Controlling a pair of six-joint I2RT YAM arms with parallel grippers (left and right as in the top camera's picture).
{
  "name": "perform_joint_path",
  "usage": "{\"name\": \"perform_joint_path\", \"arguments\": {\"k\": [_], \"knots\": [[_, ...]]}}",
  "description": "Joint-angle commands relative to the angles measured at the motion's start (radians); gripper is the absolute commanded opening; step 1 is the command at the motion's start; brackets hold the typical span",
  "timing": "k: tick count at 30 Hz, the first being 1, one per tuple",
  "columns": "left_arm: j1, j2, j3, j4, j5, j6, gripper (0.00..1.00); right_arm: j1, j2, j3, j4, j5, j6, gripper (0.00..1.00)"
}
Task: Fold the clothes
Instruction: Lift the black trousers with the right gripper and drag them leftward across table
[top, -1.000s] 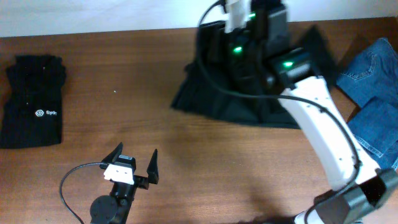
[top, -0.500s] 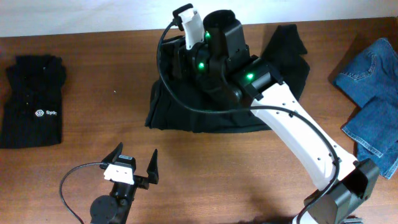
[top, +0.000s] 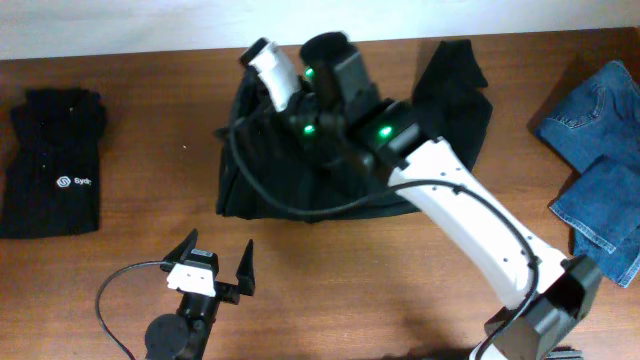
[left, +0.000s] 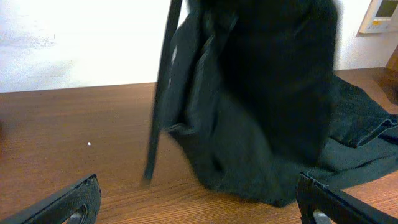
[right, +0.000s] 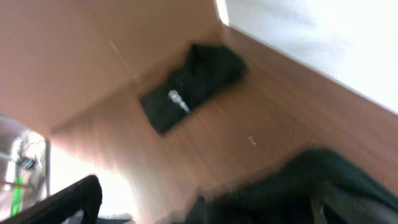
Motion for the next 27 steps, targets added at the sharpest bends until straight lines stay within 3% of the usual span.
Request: {"name": "perform_joint_path", "arguments": {"k": [1,4,9,15,19,27], "knots": [[0.006,-0.009,-0.01,0.006,0.011,-0.013,0.99,-0.106,-0.061,0.101,-0.105,0.066,-0.038,0.99],[0.006,-0.01,-0.01,0.006,0.011,-0.013,0.99,-0.172,-0.06,0.187,-0.252,0.064,-0.039,0.99],[0.006,-0.009,-0.01,0.006,0.011,-0.013,1.0,-0.2,-0.061,0.248,-0.32,0.059,-0.039,0.99],[0.006,-0.009,-0.01,0.006,0.011,-0.013,0.99,-0.203,-0.061,0.254,-0.421,0.279,-0.039,0.99],[0.006,-0.01,-0.01,0.022,-0.016,-0.013,0.99,-0.234,-0.061,0.254,-0.499,0.323,-0.039,0.99],[0.006,-0.008,-0.006,0.13,0.012,-0.013,0.99,-0.423,-0.071,0.254,-0.626,0.315,-0.038,0.99]]}}
